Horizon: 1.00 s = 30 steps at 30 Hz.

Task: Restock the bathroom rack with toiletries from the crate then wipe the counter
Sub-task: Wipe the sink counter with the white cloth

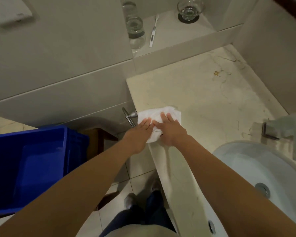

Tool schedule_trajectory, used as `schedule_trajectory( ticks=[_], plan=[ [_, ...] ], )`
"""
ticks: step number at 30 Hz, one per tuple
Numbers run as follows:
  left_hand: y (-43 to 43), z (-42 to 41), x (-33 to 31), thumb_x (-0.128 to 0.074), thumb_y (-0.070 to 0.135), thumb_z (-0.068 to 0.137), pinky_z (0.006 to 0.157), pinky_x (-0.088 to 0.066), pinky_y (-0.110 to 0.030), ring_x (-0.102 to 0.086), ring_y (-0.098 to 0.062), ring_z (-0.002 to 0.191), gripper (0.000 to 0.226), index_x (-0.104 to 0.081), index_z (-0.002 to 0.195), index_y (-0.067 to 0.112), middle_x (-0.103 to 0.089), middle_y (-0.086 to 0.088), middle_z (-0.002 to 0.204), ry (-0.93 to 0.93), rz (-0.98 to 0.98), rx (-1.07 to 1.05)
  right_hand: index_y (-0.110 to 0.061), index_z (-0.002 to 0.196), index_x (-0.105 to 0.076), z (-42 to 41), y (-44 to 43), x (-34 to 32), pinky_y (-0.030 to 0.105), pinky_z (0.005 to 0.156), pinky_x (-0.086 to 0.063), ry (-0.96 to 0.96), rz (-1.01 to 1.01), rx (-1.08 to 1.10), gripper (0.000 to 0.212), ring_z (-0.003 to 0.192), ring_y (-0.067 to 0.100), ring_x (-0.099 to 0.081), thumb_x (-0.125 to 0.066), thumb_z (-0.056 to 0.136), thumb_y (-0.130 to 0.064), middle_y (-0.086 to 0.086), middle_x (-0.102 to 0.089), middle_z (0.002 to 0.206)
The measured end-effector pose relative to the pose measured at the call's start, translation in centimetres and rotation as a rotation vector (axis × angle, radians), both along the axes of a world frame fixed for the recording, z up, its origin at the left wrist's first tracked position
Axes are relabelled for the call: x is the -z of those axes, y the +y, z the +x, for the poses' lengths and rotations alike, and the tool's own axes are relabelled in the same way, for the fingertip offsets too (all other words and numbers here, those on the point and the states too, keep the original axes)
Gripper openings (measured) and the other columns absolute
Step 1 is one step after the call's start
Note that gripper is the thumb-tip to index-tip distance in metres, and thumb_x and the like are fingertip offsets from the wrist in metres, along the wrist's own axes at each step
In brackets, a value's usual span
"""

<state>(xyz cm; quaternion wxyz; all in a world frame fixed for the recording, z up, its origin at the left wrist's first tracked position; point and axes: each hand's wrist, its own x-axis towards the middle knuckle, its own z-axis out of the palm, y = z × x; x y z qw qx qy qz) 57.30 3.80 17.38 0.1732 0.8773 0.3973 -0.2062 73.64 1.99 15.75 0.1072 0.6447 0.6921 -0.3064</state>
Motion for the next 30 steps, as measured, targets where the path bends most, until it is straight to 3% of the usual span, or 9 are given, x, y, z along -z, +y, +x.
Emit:
schedule_trajectory(
  ticks=[7, 12, 16, 21, 24, 27, 30],
  plan=[
    [2.8, 0.1, -0.3, -0.040, -0.005, 0.092, 0.112, -0.031, -0.032, 0.007, -0.016, 0.149, 0.077, 0.003, 0.154, 0.013, 0.014, -0.004, 0.161, -0.006, -0.025, -0.012, -0.038, 0.151, -0.019, 0.5, 2.8, 0.4, 0.044, 0.118, -0.011, 0.026, 0.039, -0.022, 0.069, 0.149, 0.026, 0.007, -0.052, 0.091, -0.031, 0.003, 0.004, 0.163],
    [5.2, -0.4, -0.8, -0.042, 0.001, 0.096, 0.116, -0.028, -0.036, 0.006, -0.014, 0.149, 0.075, 0.003, 0.154, 0.016, 0.013, 0.000, 0.162, -0.028, -0.087, -0.002, -0.039, 0.152, -0.012, 0.6, 4.6, 0.5, 0.047, 0.119, -0.005, 0.056, -0.027, -0.009, 0.095, 0.148, 0.026, 0.015, -0.061, 0.075, -0.066, 0.002, 0.010, 0.162],
    [7.7, -1.0, -1.2, -0.043, 0.001, 0.096, 0.113, -0.031, -0.036, 0.001, -0.012, 0.149, 0.075, 0.001, 0.154, 0.022, 0.011, 0.005, 0.162, -0.070, -0.132, -0.001, -0.039, 0.153, -0.013, 0.6, 6.1, 0.2, 0.052, 0.119, -0.010, 0.072, -0.055, 0.025, 0.100, 0.147, 0.026, 0.019, -0.050, 0.070, -0.082, 0.000, 0.008, 0.162],
    [11.3, -1.6, -0.6, -0.041, -0.005, 0.095, 0.114, -0.030, -0.036, 0.002, -0.012, 0.149, 0.076, -0.004, 0.154, 0.024, 0.009, 0.006, 0.162, -0.103, -0.124, 0.066, -0.039, 0.153, -0.006, 0.4, 8.9, 0.1, 0.052, 0.119, -0.001, 0.091, -0.127, 0.096, 0.096, 0.146, 0.027, 0.023, -0.041, 0.076, -0.083, 0.001, 0.014, 0.162],
    [13.6, -1.5, 0.0, -0.047, -0.003, 0.094, 0.116, -0.024, -0.031, 0.003, -0.012, 0.149, 0.079, -0.003, 0.154, 0.024, 0.011, 0.004, 0.162, -0.112, -0.126, 0.067, -0.037, 0.153, -0.009, 0.1, 10.7, 0.0, 0.051, 0.118, -0.002, 0.085, -0.099, 0.112, 0.094, 0.147, 0.027, 0.020, -0.039, 0.077, -0.083, 0.001, 0.011, 0.163],
    [15.9, -1.4, 0.3, -0.054, -0.002, 0.090, 0.114, -0.022, -0.029, 0.004, -0.011, 0.149, 0.086, -0.003, 0.155, 0.022, 0.011, 0.003, 0.162, -0.109, -0.117, 0.069, -0.036, 0.153, -0.010, 0.1, 13.0, 0.0, 0.051, 0.118, -0.004, 0.078, -0.091, 0.106, 0.095, 0.147, 0.027, 0.020, -0.046, 0.077, -0.080, 0.001, 0.011, 0.163],
    [17.7, -1.4, 0.3, -0.049, -0.007, 0.089, 0.115, -0.028, -0.034, 0.004, -0.011, 0.149, 0.084, -0.005, 0.155, 0.021, 0.010, 0.003, 0.162, -0.126, -0.103, 0.068, -0.033, 0.154, -0.010, 0.4, 14.8, -0.1, 0.048, 0.118, -0.008, 0.051, -0.062, 0.060, 0.094, 0.148, 0.027, 0.017, -0.059, 0.080, -0.065, 0.004, 0.010, 0.163]
  ],
)
